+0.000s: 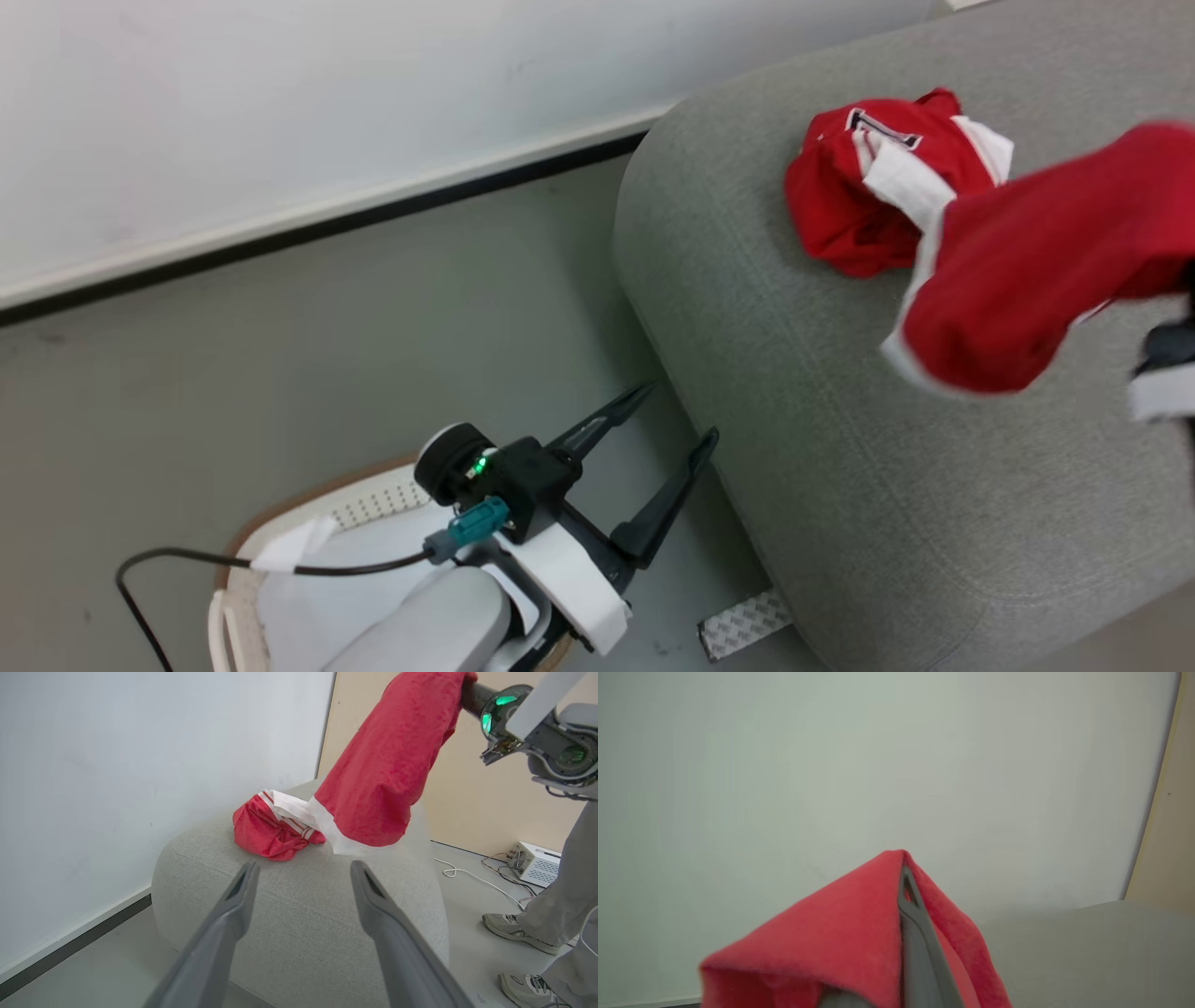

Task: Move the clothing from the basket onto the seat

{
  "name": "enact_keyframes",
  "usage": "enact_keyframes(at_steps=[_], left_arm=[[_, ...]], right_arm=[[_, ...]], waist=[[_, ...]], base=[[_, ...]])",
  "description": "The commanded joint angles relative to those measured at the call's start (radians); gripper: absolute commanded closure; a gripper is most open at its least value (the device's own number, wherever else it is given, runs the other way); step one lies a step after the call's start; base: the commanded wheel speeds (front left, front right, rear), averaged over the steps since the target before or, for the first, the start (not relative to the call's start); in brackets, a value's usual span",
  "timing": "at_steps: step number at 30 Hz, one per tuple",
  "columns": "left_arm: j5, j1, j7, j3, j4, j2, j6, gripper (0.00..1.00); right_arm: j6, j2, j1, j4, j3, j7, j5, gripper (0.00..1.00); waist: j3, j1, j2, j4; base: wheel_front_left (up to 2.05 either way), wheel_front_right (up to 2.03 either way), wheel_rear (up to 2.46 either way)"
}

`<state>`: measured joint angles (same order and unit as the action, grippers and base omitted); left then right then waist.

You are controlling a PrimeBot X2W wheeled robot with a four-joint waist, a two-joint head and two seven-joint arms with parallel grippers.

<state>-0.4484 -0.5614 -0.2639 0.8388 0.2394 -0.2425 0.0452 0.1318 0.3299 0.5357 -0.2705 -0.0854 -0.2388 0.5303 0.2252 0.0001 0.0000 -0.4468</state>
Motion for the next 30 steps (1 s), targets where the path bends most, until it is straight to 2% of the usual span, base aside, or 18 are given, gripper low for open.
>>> enact_keyframes(at_steps=[1, 6, 14, 20, 23, 27, 30], left_arm=[[0.011, -0.013, 0.000, -0.003, -0.002, -0.013, 0.003, 0.00], [0.020, -0.036, 0.010, -0.002, -0.009, -0.033, 0.007, 0.00], [0.047, -0.097, 0.038, 0.004, -0.041, -0.055, 0.015, 0.00], [0.055, -0.136, 0.040, 0.005, -0.055, -0.064, 0.019, 0.00], [0.062, -0.149, 0.034, 0.011, -0.057, -0.057, 0.023, 0.00], [0.065, -0.164, 0.031, 0.013, -0.048, -0.052, 0.026, 0.00], [0.065, -0.173, 0.027, 0.014, -0.042, -0.053, 0.026, 0.00]], right_arm=[[-0.002, 0.022, 0.036, 0.004, 0.019, 0.008, 0.011, 1.00], [-0.002, 0.094, 0.175, -0.026, 0.075, 0.054, 0.054, 1.00], [-0.002, 0.174, 0.403, -0.207, 0.168, 0.088, 0.050, 1.00], [-0.002, 0.192, 0.551, -0.394, 0.205, 0.063, -0.034, 1.00], [-0.002, 0.200, 0.600, -0.485, 0.193, 0.080, -0.090, 1.00], [-0.002, 0.196, 0.632, -0.596, 0.155, 0.138, -0.139, 1.00], [-0.002, 0.176, 0.638, -0.681, 0.115, 0.247, -0.118, 1.00]], waist=[[0.035, -0.0001, 0.0000, 0.020], [0.106, -0.0001, 0.0000, 0.047], [0.242, -0.0001, 0.0000, 0.112], [0.325, -0.0001, 0.0000, 0.153], [0.353, -0.0001, 0.0000, 0.170], [0.381, -0.0001, 0.0000, 0.186], [0.396, -0.0001, 0.0000, 0.194]], base=[[0.00, 0.00, 0.00], [0.00, 0.00, 0.00], [0.00, 0.00, 0.00], [0.00, 0.00, 0.00], [0.00, 0.00, 0.00], [0.00, 0.00, 0.00], [0.00, 0.00, 0.00]])
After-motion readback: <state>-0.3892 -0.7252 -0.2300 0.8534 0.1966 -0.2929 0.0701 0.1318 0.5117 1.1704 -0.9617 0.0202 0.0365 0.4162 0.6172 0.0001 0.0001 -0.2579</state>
